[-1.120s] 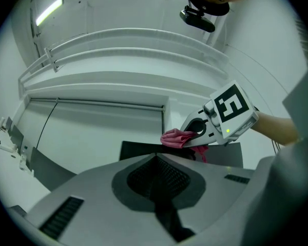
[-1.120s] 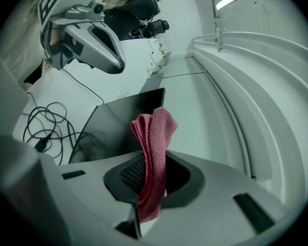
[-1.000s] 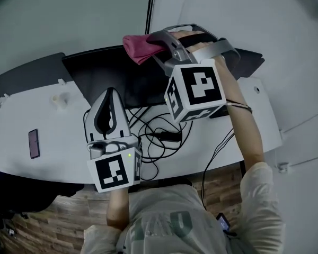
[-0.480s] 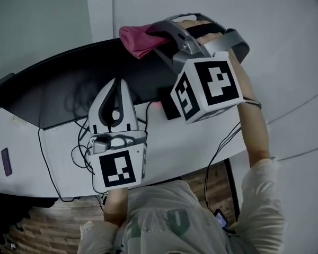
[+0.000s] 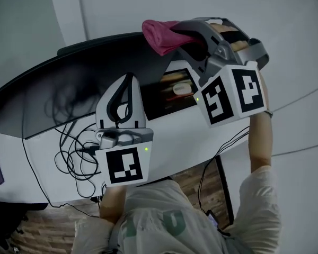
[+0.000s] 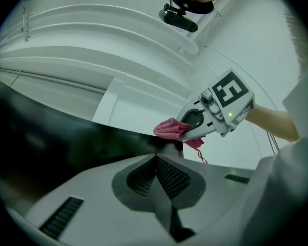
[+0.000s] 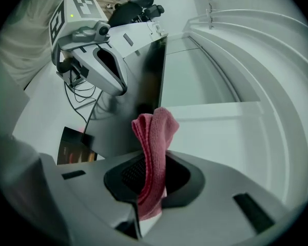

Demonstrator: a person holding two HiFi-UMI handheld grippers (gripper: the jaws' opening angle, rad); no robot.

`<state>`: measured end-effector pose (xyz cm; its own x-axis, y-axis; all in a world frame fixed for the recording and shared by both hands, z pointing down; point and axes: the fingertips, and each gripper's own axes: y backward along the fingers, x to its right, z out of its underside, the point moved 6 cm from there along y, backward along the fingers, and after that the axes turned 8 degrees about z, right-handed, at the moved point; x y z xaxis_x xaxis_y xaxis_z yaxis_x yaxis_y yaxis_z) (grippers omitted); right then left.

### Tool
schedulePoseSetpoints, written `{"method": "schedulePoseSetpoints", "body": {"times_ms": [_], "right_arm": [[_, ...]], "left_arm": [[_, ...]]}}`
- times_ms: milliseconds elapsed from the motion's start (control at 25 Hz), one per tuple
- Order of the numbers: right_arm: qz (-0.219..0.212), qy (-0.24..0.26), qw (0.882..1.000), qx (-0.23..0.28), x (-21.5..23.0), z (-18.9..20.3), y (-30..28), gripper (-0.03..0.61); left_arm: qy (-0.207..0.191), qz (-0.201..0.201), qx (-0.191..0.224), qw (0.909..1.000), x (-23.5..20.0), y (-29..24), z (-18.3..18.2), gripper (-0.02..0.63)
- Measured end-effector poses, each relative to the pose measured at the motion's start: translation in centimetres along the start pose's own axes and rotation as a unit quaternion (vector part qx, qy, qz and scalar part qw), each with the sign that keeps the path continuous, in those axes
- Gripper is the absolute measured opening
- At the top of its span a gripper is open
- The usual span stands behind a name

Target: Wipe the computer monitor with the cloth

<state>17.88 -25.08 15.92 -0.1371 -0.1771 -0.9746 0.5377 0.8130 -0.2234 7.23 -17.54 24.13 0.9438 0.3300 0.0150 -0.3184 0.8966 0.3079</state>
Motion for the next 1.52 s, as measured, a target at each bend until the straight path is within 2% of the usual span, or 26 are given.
{"method": "schedulePoseSetpoints", "body": {"times_ms": [240,560,640,760,840,960,1040,1120,1200,1360,1520], "right_arm": [[-0.001,-0.022,1.000,-0.017,-0.4,2.5,0.9,0.054],[-0.002,-0.045,0.998,-0.037,-0.6,3.4,0.6,0.055],[0.015,-0.080,0.996,-0.028,-0.1,3.7,0.9,0.055],[0.064,-0.163,0.985,-0.003,1.0,5.1,1.5,0.055],[0.081,-0.203,0.976,-0.009,1.0,5.7,1.9,0.055],[0.082,-0.257,0.963,-0.021,-0.3,6.4,1.4,0.055],[0.080,-0.294,0.952,0.001,-1.7,6.6,0.5,0.054],[0.072,-0.313,0.947,0.020,-2.9,6.4,0.0,0.055],[0.072,-0.313,0.947,0.026,-3.9,6.2,-0.5,0.055],[0.079,-0.281,0.957,0.000,-5.6,5.9,-1.0,0.055],[0.062,-0.246,0.967,-0.018,-8.0,5.6,-1.3,0.055]], "left_arm": [[0.008,0.014,-0.018,0.9997,1.2,-0.9,1.0,0.015],[0.009,0.018,-0.031,0.9993,0.3,-0.6,1.1,0.015],[0.004,0.016,-0.032,0.9994,0.0,-0.2,1.0,0.015],[-0.002,0.010,-0.033,0.9994,-0.4,0.6,0.8,0.015],[-0.004,0.005,-0.030,0.9995,-0.7,1.1,0.7,0.015],[-0.005,-0.003,-0.034,0.9994,-1.0,1.8,0.7,0.015],[-0.009,-0.007,-0.037,0.9993,-1.1,1.9,0.8,0.015],[-0.010,-0.009,-0.040,0.9991,-1.0,2.0,1.0,0.015],[-0.010,-0.012,-0.045,0.9989,-1.0,2.2,1.2,0.015],[-0.008,-0.016,-0.055,0.9983,-1.3,2.4,1.8,0.015],[-0.005,-0.020,-0.061,0.9979,-1.6,2.2,2.5,0.015]]}}
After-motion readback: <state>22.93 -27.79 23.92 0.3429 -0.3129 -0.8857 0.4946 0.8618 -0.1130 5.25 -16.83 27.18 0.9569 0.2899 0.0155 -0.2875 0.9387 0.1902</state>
